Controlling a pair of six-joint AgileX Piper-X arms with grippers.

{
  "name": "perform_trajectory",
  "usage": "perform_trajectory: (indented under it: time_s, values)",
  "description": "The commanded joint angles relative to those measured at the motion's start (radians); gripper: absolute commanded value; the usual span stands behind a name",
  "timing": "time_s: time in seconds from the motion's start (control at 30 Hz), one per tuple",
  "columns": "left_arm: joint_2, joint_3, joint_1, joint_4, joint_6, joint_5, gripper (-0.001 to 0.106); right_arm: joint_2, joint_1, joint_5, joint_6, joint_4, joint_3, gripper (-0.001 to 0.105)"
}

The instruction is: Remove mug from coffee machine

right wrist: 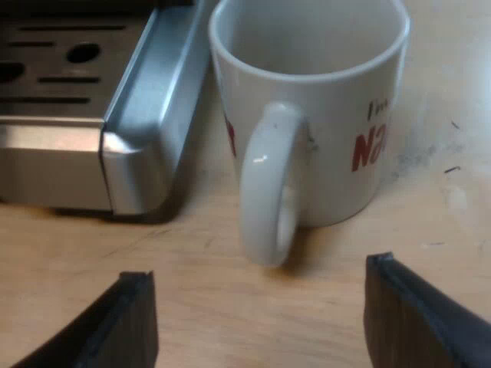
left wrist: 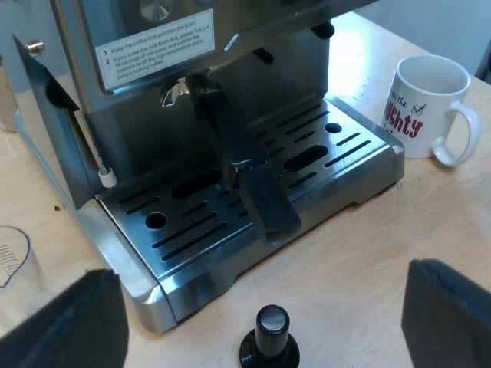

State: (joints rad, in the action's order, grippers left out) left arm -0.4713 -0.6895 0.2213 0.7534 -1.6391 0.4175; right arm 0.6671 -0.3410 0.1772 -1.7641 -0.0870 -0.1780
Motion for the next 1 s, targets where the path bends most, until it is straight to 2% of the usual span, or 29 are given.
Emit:
perform_trajectory:
  time_s: [0.03, 0.17, 0.33, 0.47, 0.67, 0.87, 1.0]
  values:
    - [0.002, -0.007, 0.001, -0.012, 0.007, 0.006, 0.087, -0.123, -0.001, -0.07, -0.004, 0.188, -0.064, 0.059]
    - [0.002, -0.007, 0.001, -0.01, 0.007, 0.008, 0.087, -0.221, -0.001, -0.087, -0.004, 0.413, -0.164, 0.059]
    - [0.002, -0.007, 0.001, -0.012, 0.007, -0.043, 0.087, -0.26, -0.001, -0.093, -0.012, 0.591, -0.31, 0.059]
    - [0.002, -0.007, 0.001, -0.012, 0.005, -0.048, 0.087, -0.26, -0.001, -0.092, -0.012, 0.61, -0.394, 0.059]
    - [0.002, -0.035, 0.001, -0.01, -0.016, -0.118, 0.087, -0.219, -0.001, -0.092, -0.012, 0.608, -0.492, 0.059]
    - [0.002, -0.1, -0.007, -0.01, -0.016, -0.153, 0.087, -0.081, -0.001, -0.092, -0.012, 0.608, -0.591, 0.059]
    - [0.002, -0.11, -0.053, -0.011, -0.016, -0.158, 0.087, 0.022, 0.002, -0.089, -0.012, 0.608, -0.651, 0.059]
